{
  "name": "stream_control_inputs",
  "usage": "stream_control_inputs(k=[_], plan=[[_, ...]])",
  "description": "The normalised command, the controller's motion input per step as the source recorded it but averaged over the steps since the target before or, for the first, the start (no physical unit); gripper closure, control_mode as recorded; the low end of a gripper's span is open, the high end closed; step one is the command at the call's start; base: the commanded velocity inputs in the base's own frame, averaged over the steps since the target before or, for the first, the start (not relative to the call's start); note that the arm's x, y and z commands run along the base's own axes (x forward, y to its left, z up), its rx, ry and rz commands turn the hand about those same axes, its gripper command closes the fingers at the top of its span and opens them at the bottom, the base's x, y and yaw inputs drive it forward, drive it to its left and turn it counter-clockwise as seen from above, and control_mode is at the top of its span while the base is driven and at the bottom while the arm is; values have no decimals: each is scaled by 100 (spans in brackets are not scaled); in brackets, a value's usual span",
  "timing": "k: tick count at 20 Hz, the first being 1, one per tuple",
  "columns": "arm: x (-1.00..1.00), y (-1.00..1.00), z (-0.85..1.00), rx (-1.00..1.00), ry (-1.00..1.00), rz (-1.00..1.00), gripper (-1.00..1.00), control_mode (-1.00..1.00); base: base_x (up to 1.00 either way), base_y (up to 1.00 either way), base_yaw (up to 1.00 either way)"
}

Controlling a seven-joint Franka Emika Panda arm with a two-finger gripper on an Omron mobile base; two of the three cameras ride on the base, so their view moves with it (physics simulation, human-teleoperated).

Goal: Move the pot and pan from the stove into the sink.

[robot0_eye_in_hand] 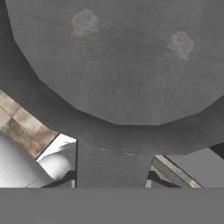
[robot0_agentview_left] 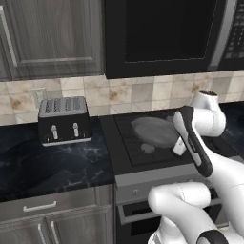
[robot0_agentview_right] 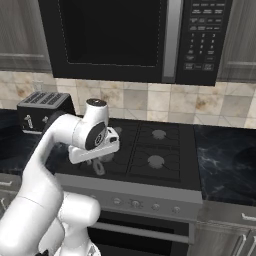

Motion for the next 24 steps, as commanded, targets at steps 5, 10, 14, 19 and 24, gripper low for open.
stream_control_inputs(k=[5, 10, 14, 19, 24], plan=[[-64, -9, 0, 3, -23, 17, 100, -100, 0, 0, 0], [-46, -1, 0, 1, -32, 16, 100, -100, 0, 0, 0], [-6, 0, 0, 0, -3, 1, 100, -100, 0, 0, 0], [0, 0, 0, 0, 0, 0, 100, -100, 0, 0, 0], [-1, 0, 0, 0, 0, 0, 100, -100, 0, 0, 0]])
